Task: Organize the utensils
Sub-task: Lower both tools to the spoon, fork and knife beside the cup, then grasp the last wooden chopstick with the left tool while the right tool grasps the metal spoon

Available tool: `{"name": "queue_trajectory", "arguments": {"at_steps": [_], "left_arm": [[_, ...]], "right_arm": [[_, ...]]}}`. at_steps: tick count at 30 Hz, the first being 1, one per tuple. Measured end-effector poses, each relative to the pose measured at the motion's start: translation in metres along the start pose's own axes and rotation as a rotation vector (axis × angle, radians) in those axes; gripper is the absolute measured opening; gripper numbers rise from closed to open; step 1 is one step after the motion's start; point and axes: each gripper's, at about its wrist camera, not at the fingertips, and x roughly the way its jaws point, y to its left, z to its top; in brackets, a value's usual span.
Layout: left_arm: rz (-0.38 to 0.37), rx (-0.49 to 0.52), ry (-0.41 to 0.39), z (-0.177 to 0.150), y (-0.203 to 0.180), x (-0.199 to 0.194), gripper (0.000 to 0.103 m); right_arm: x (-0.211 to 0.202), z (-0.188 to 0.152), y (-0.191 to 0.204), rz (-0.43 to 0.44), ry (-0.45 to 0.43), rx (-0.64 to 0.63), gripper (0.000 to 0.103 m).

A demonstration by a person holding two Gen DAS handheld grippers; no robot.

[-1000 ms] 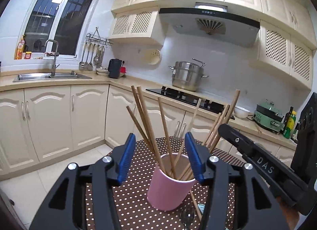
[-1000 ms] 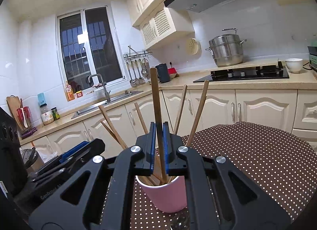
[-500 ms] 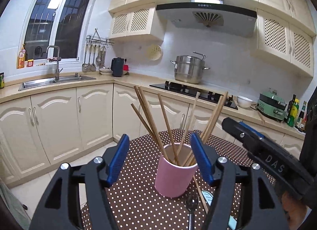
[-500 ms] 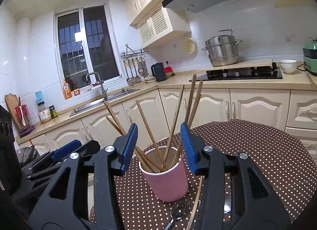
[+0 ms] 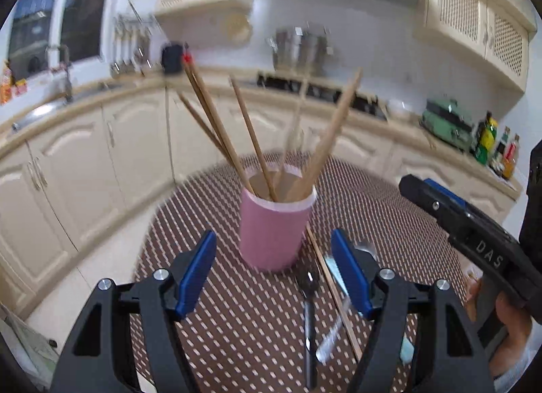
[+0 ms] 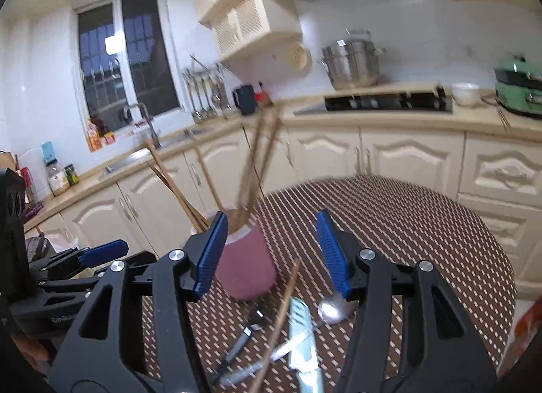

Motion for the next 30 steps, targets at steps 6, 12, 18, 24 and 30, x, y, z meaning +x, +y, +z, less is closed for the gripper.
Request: {"name": "queue_trajectory", "arguments": {"at_steps": [6, 12, 18, 24, 30], "left_arm": [[-0.07, -0.026, 0.219, -0.016, -0.006, 0.043, 0.068], [-0.132, -0.014, 0.355, -0.023, -0.033, 0.081, 0.049], [-0.115, 0.0, 0.453, -0.025, -0.057, 0.119, 0.036], [-0.066, -0.003, 0.512, -0.03, -0.066, 0.145, 0.029], [-0.047, 0.002, 0.525, -0.028, -0.076, 0.157, 0.009]], "right_arm": [[0.007, -0.022, -0.026, -0.045, 0.12, 0.044, 0.055], [0.011, -0.041, -0.051, -0.078, 0.215, 0.087, 0.056], [0.009, -0.055, -0.072, -0.091, 0.267, 0.126, 0.057], [0.0, -0.064, -0.088, -0.09, 0.284, 0.147, 0.059], [0.001, -0.065, -0.095, -0.081, 0.303, 0.159, 0.059]]}}
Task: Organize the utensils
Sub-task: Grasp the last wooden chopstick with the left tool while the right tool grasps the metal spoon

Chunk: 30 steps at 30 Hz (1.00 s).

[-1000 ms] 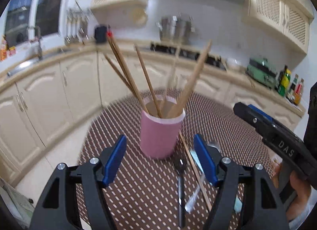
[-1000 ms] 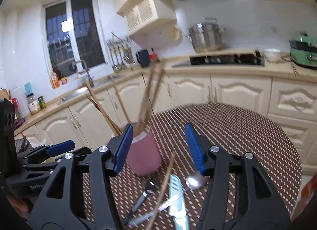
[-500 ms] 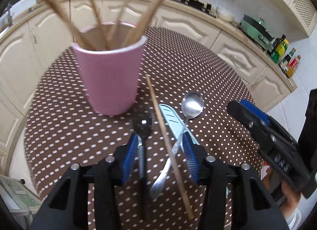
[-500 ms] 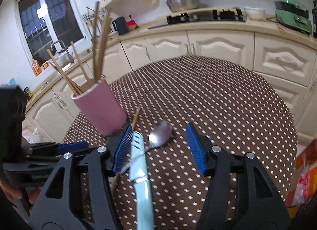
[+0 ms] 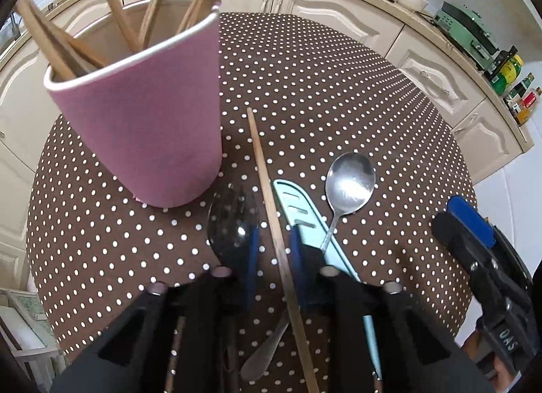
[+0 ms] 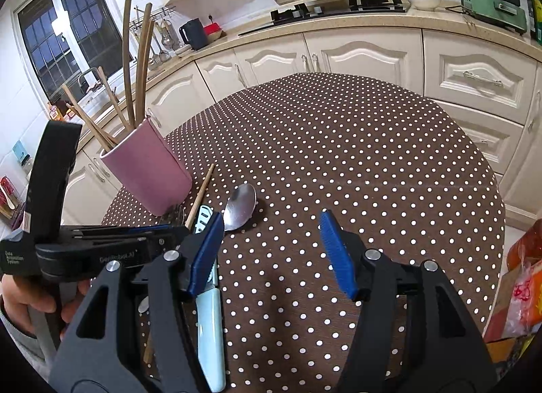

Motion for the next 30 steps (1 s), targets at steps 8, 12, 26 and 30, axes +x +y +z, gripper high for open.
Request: {"name": "queue_trajectory", "arguments": {"at_steps": [8, 12, 26, 30], "left_arm": [[-0.045, -0.018, -0.02, 0.01, -0.001, 0.004, 0.006], [-0.086, -0.024, -0.068, -0.001, 0.004, -0.013, 0.006], [-0.111, -0.05, -0.153, -0.054, 0.052, -0.06, 0.006], [-0.12, -0.058, -0.151, -0.069, 0.071, -0.066, 0.006]], "right_arm": [[0.008, 0.003, 0.013, 0.017, 0.071, -0.003, 0.059], [0.019, 0.004, 0.023, 0.025, 0.131, -0.004, 0.059], [0.061, 0.011, 0.064, 0.028, 0.277, -0.019, 0.059], [0.075, 0.018, 0.072, -0.012, 0.297, -0.024, 0.059]]}}
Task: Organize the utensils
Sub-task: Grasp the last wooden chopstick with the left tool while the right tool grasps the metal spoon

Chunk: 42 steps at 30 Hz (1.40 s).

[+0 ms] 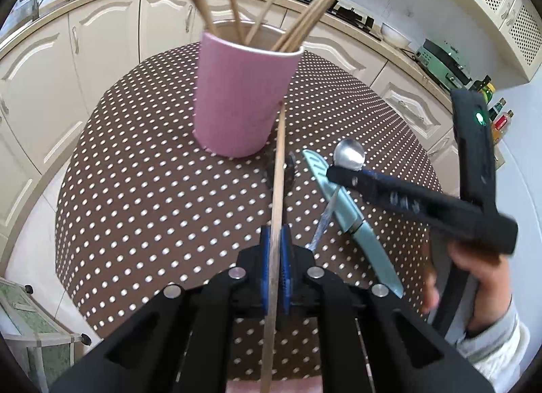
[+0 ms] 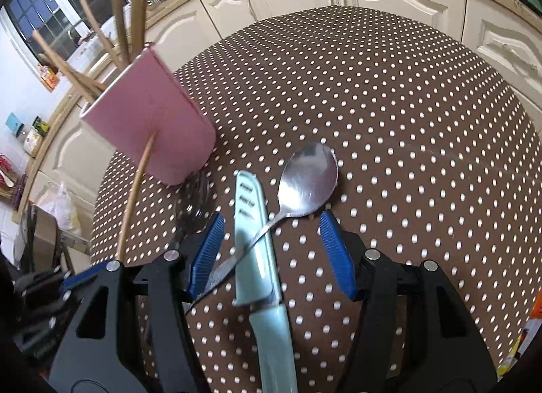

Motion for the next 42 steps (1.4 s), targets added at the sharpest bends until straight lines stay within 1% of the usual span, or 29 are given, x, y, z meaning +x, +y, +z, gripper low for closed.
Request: {"name": "queue_trajectory", "arguments": {"at_steps": [2, 4, 6, 8, 9, 11, 12, 13, 16, 19, 23, 26, 29, 31, 35, 39, 42], "left_arm": [[-0.007, -0.005, 0.005, -0.006, 0.007, -0.003, 0.006], [-0.005, -0.003, 0.012, -0.014, 0.013, -0.004, 0.006], [-0.007, -0.011, 0.018, -0.021, 0.019, -0.006, 0.006], [0.0, -0.021, 0.018, -0.028, 0.028, -0.009, 0.006], [0.003, -0.031, 0.016, -0.03, 0.033, -0.011, 0.006], [0.008, -0.053, 0.014, -0.032, 0.041, -0.013, 0.006], [0.013, -0.063, 0.011, -0.033, 0.044, -0.014, 0.006], [0.026, -0.076, 0.006, -0.033, 0.049, -0.015, 0.006], [0.048, -0.113, 0.0, -0.032, 0.063, -0.017, 0.006], [0.067, -0.15, -0.006, -0.031, 0.081, -0.021, 0.006], [0.072, -0.182, -0.013, -0.025, 0.093, -0.021, 0.006], [0.077, -0.192, -0.015, -0.016, 0.099, -0.017, 0.006], [0.089, -0.196, -0.011, -0.003, 0.098, -0.008, 0.006], [0.094, -0.195, 0.001, 0.005, 0.097, 0.0, 0.006], [0.105, -0.191, 0.02, 0.009, 0.092, 0.011, 0.006], [0.115, -0.176, 0.044, 0.022, 0.09, 0.019, 0.006], [0.104, -0.177, 0.076, 0.031, 0.09, 0.025, 0.006]], "right_arm": [[0.004, 0.005, 0.003, -0.008, 0.004, 0.004, 0.054], [0.009, 0.013, 0.006, -0.029, 0.011, 0.0, 0.04], [0.015, 0.026, 0.01, -0.048, 0.019, -0.01, 0.033], [0.018, 0.032, 0.01, -0.047, 0.025, -0.013, 0.03], [0.021, 0.037, 0.013, -0.059, 0.029, -0.023, 0.026], [0.028, 0.044, 0.015, -0.069, 0.034, -0.048, 0.025], [0.031, 0.048, 0.016, -0.074, 0.037, -0.06, 0.022], [0.033, 0.051, 0.017, -0.078, 0.04, -0.069, 0.017], [0.041, 0.066, 0.017, -0.064, 0.045, -0.074, 0.012], [0.046, 0.077, 0.016, -0.071, 0.036, -0.107, 0.012], [0.059, 0.094, 0.016, -0.066, 0.023, -0.127, 0.012], [0.064, 0.103, 0.006, -0.058, 0.056, -0.077, 0.013], [0.061, 0.108, 0.005, -0.086, 0.071, -0.106, 0.013], [0.059, 0.11, 0.007, -0.071, 0.09, -0.109, 0.013], [0.063, 0.103, 0.012, -0.083, 0.149, -0.145, 0.013], [0.072, 0.109, 0.015, -0.092, 0.174, -0.154, 0.013], [0.072, 0.103, 0.026, -0.095, 0.21, -0.172, 0.013]]}}
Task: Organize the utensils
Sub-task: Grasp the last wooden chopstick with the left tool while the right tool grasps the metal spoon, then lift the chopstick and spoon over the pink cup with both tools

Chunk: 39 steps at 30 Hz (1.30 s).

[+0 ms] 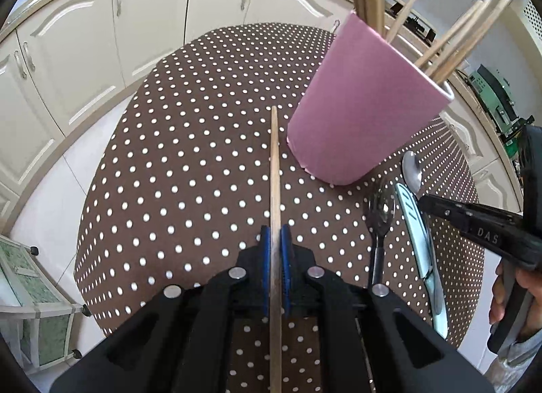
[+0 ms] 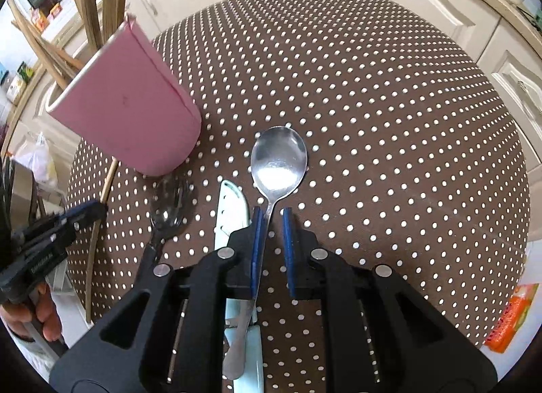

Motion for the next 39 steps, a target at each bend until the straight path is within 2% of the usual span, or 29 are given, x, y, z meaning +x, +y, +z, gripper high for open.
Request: {"name": "queue_trajectory", "arguments": {"at_steps": [6, 11, 12, 16, 21, 27, 32, 36, 39], "left_arm": [[-0.019, -0.014, 0.078, 0.025, 0.001, 0.01, 0.007], [0.009, 0.017, 0.09, 0.037, -0.006, 0.016, 0.007], [0.01, 0.019, 0.09, 0.039, -0.008, 0.017, 0.007], [0.009, 0.017, 0.082, 0.045, -0.011, 0.019, 0.007], [0.006, 0.013, 0.061, 0.043, -0.011, 0.017, 0.006], [0.016, 0.011, 0.036, 0.03, -0.009, 0.014, 0.006], [0.004, -0.001, 0.016, 0.023, -0.011, 0.011, 0.006], [-0.023, -0.013, -0.011, 0.015, -0.004, 0.003, 0.006], [-0.037, -0.006, -0.046, 0.007, -0.006, -0.007, 0.006]], "right_arm": [[0.008, 0.012, 0.016, -0.021, 0.052, -0.038, 0.013], [0.023, 0.021, 0.035, -0.017, 0.08, -0.046, 0.013], [0.023, 0.011, 0.028, -0.011, 0.083, -0.042, 0.013], [0.025, 0.016, 0.025, 0.003, 0.096, -0.027, 0.013], [0.019, 0.018, 0.003, 0.014, 0.108, -0.019, 0.014], [0.017, 0.013, -0.015, -0.055, 0.142, -0.061, 0.015], [0.017, 0.011, -0.019, -0.069, 0.108, -0.081, 0.015], [0.016, 0.001, -0.019, -0.076, 0.067, -0.092, 0.004], [0.011, -0.01, -0.026, -0.062, 0.019, -0.082, 0.004]]}}
